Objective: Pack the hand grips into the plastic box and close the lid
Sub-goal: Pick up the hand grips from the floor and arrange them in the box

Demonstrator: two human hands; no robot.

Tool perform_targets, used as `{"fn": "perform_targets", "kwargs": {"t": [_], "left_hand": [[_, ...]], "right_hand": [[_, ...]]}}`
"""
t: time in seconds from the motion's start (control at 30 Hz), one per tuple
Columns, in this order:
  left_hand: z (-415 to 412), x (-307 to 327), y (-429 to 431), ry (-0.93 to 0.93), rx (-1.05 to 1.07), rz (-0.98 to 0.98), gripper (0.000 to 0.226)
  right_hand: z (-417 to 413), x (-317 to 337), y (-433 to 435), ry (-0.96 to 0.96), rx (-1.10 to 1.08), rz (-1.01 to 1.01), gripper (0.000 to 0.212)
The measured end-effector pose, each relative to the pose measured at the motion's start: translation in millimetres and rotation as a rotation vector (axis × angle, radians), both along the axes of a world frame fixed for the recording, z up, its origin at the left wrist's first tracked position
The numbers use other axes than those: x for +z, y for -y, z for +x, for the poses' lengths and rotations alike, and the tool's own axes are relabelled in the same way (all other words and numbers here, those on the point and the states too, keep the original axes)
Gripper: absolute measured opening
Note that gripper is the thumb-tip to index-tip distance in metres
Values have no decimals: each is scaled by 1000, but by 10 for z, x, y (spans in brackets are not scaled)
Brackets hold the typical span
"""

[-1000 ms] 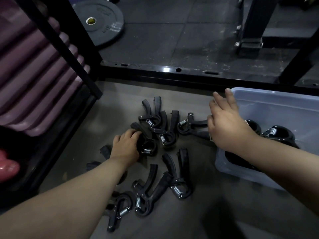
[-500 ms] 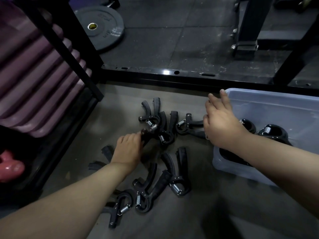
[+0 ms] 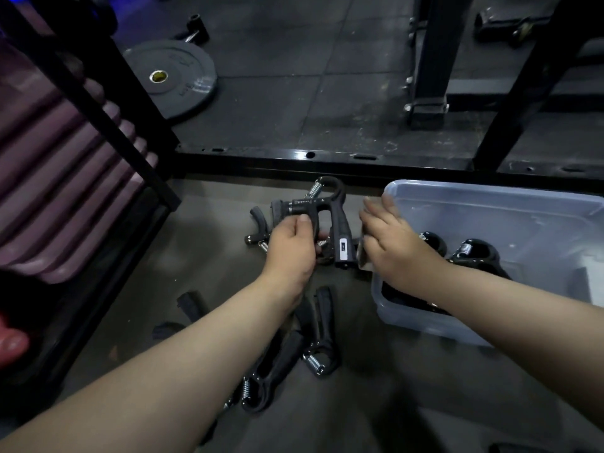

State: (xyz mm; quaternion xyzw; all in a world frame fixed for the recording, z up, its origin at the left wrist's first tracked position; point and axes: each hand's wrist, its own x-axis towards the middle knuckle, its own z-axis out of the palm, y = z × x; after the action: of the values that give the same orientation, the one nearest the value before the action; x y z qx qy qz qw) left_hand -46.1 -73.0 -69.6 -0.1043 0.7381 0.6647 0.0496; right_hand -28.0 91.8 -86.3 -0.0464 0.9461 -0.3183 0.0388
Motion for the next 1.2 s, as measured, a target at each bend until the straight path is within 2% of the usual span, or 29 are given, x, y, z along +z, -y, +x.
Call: {"fn": "perform_targets", "kwargs": {"t": [0.13, 0.23, 0.33, 0.43, 0.53, 0.6, 0.67, 0.8, 0.9, 1.0, 1.1, 1.13, 1.2], "left_hand": [[35, 5, -231, -55, -131, -59, 35], [61, 64, -495, -73, -210, -67, 29], [65, 152, -769, -215, -369, -217, 30], [49, 40, -898, -410, -515, -525, 35], [85, -149, -839, -404, -588, -700, 51], [125, -238, -791, -389, -611, -714, 58], [162, -250, -791, -400, -563, -680, 59], [173, -258, -799, -426, -486, -632, 53], [178, -267, -788, -438, -492, -627, 54], [182, -268, -790, -448, -487, -622, 54], [181, -281, -783, -456, -478, -624, 57], [179, -284, -780, -453, -480, -627, 56], [180, -281, -781, -450, -482, -626, 54]], "right_hand": [[121, 239, -184, 101, -156, -579, 32], [169, 311, -383, 129, -247, -708, 43], [184, 260, -598, 74, -353, -646, 36], [266, 191, -846, 36, -492, -536, 26], [403, 102, -1002, 124, -505, -306, 20], [481, 20, -1016, 211, -515, -183, 18], [502, -92, -980, 294, -559, -146, 21], [449, -283, -908, 390, -648, -207, 30], [366, -221, -778, 422, -650, -274, 19], [294, -262, -726, 435, -644, -275, 27], [268, -291, -654, 503, -581, -261, 20], [250, -291, -624, 532, -567, -230, 22], [229, -242, -569, 578, -580, -60, 41]]}}
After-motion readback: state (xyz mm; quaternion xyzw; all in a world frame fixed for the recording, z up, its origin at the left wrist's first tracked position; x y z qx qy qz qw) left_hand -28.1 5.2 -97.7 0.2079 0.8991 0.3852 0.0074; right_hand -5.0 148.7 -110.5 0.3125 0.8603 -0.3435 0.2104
